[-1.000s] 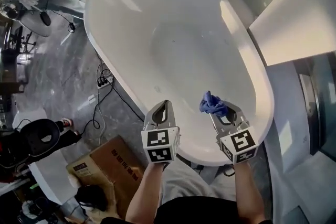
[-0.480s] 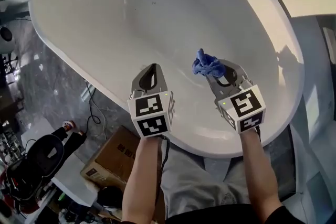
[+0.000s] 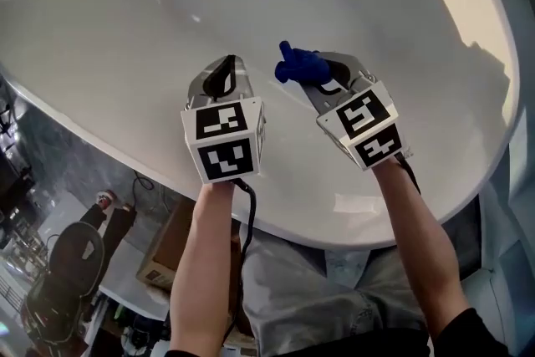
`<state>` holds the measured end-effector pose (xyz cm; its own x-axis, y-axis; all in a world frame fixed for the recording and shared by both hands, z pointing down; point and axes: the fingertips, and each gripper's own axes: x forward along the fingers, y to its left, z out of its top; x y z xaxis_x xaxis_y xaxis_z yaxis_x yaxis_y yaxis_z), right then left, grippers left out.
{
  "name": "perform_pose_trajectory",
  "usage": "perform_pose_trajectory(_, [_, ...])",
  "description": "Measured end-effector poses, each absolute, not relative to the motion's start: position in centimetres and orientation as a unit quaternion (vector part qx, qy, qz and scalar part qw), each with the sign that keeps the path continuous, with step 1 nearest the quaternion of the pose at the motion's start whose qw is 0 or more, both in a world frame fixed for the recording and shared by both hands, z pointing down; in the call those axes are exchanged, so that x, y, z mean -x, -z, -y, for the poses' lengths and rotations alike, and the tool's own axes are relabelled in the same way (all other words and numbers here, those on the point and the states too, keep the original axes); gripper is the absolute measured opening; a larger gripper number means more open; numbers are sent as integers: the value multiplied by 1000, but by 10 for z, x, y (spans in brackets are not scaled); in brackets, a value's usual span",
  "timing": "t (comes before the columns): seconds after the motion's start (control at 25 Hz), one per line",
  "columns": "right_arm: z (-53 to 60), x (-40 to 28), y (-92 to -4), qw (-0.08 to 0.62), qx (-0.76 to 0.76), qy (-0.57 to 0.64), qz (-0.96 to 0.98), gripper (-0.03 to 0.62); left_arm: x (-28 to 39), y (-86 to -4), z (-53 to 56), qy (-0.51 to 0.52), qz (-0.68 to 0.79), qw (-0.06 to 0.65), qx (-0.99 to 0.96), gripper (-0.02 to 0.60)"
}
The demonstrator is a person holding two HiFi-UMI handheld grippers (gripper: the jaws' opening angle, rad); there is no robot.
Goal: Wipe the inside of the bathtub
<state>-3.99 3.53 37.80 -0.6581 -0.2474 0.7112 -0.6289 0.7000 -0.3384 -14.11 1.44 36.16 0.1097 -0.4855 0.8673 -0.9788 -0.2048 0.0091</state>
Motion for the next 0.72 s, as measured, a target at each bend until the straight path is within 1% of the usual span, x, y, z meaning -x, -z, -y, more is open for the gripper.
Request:
perform_pose_trajectory(0.12, [-33,52,-408,336,-245,-296,860,100,149,-385,-4,-396,533,313,-679,2])
perform_pose_trajectory(0.4, [-31,70,-470,360,-241,-317,844,100,166,-438,11,-421,504,330,-678,2])
perform_pose_trajectory(0.6, [-28,91,-513,378,-231,-326,835,100,181,-474,12,-437,489,364,-661,2])
perform_pose_trajectory(0.72, [-31,101,-538,385,-220,-336,831,100,187,-493,6,-443,483,406,-637,2])
